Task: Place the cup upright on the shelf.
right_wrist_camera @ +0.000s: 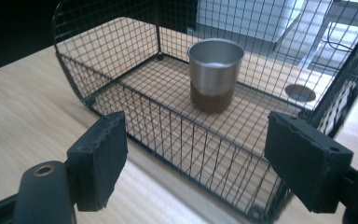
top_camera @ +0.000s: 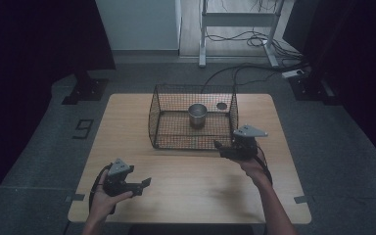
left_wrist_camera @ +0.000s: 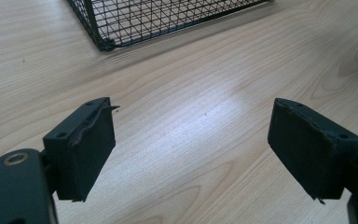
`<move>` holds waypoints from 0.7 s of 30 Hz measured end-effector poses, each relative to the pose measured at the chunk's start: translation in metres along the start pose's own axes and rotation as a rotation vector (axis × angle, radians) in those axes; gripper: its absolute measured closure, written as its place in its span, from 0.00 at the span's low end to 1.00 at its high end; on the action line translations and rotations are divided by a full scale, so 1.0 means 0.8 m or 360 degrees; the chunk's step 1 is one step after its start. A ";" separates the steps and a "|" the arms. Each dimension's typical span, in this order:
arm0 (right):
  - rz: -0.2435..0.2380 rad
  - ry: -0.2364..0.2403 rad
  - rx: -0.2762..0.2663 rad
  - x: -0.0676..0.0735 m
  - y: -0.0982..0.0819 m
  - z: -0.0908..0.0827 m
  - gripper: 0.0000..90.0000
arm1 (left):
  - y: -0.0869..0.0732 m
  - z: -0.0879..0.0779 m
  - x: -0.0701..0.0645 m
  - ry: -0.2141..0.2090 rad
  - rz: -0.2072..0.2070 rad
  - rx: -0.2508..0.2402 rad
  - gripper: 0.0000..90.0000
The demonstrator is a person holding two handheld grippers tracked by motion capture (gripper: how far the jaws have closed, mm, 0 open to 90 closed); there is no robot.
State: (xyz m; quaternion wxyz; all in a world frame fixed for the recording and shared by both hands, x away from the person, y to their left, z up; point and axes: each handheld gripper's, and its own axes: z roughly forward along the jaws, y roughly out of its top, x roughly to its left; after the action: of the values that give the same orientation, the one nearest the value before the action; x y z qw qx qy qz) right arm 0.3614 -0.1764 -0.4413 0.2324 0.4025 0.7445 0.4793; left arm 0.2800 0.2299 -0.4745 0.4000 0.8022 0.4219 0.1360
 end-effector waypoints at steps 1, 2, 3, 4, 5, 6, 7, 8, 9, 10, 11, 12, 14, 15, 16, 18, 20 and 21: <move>0.0003 -0.0002 0.0001 0.000 -0.006 -0.002 0.23 | 0.000 0.000 0.000 0.0001 0.0000 0.0001 0.17; 0.0004 -0.0004 0.0004 0.001 -0.012 -0.004 0.23 | 0.000 0.001 0.000 0.0001 0.0000 0.0003 0.17; 0.0011 -0.0008 0.0006 0.001 -0.018 -0.006 0.23 | 0.000 0.001 0.000 0.0002 0.0001 0.0004 0.17; 0.0013 -0.0010 0.0008 0.001 -0.024 -0.009 0.23 | 0.000 0.001 -0.001 0.0002 0.0002 0.0006 0.17; 0.0022 -0.0010 0.0007 0.001 -0.030 -0.010 0.23 | 0.000 0.001 -0.001 0.0002 0.0003 0.0007 0.17; 0.0028 -0.0012 0.0010 0.001 -0.036 -0.012 0.23 | 0.000 0.001 -0.001 0.0003 0.0003 0.0007 0.17; 0.0038 -0.0014 0.0011 0.001 -0.042 -0.014 0.24 | 0.000 0.001 -0.001 0.0002 0.0005 0.0007 0.17; 0.0045 -0.0017 0.0014 0.000 -0.049 -0.015 0.23 | 0.000 0.001 -0.001 0.0002 0.0005 0.0007 0.17; 0.0052 -0.0021 0.0017 0.000 -0.055 -0.016 0.23 | 0.000 0.001 -0.001 0.0003 0.0005 0.0008 0.17; 0.0062 -0.0029 0.0020 -0.001 -0.061 -0.017 0.24 | 0.000 0.002 -0.001 0.0004 0.0005 0.0008 0.17; 0.0070 -0.0034 0.0026 -0.001 -0.067 -0.018 0.24 | -0.001 0.002 -0.001 0.0004 0.0005 0.0009 0.17; 0.0078 -0.0038 0.0029 -0.002 -0.073 -0.019 0.24 | -0.001 0.002 -0.001 0.0005 0.0007 0.0010 0.17; 0.0082 -0.0050 0.0057 -0.003 -0.084 -0.019 0.24 | -0.001 0.003 -0.001 0.0001 0.0008 0.0012 0.17; 0.0077 -0.0052 0.0072 -0.004 -0.087 -0.019 0.24 | -0.001 0.003 -0.002 -0.0001 0.0010 0.0014 0.17; 0.0079 -0.0062 0.0082 -0.004 -0.090 -0.019 0.24 | -0.001 0.003 -0.002 -0.0002 0.0012 0.0014 0.17; 0.0085 -0.0063 0.0090 -0.005 -0.096 -0.018 0.24 | 0.000 0.003 -0.002 -0.0003 0.0012 0.0014 0.17; 0.0074 -0.0067 0.0111 -0.004 -0.099 -0.017 0.24 | 0.000 0.003 -0.002 -0.0002 0.0013 0.0012 0.17; 0.0071 -0.0070 0.0117 -0.004 -0.100 -0.016 0.24 | 0.000 0.003 -0.002 -0.0002 0.0012 0.0013 0.17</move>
State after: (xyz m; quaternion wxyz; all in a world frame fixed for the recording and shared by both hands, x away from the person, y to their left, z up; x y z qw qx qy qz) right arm 0.3237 -0.2032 -0.5082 0.2229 0.4377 0.7472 0.4477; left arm 0.2801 0.2275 -0.4759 0.3966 0.8055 0.4191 0.1353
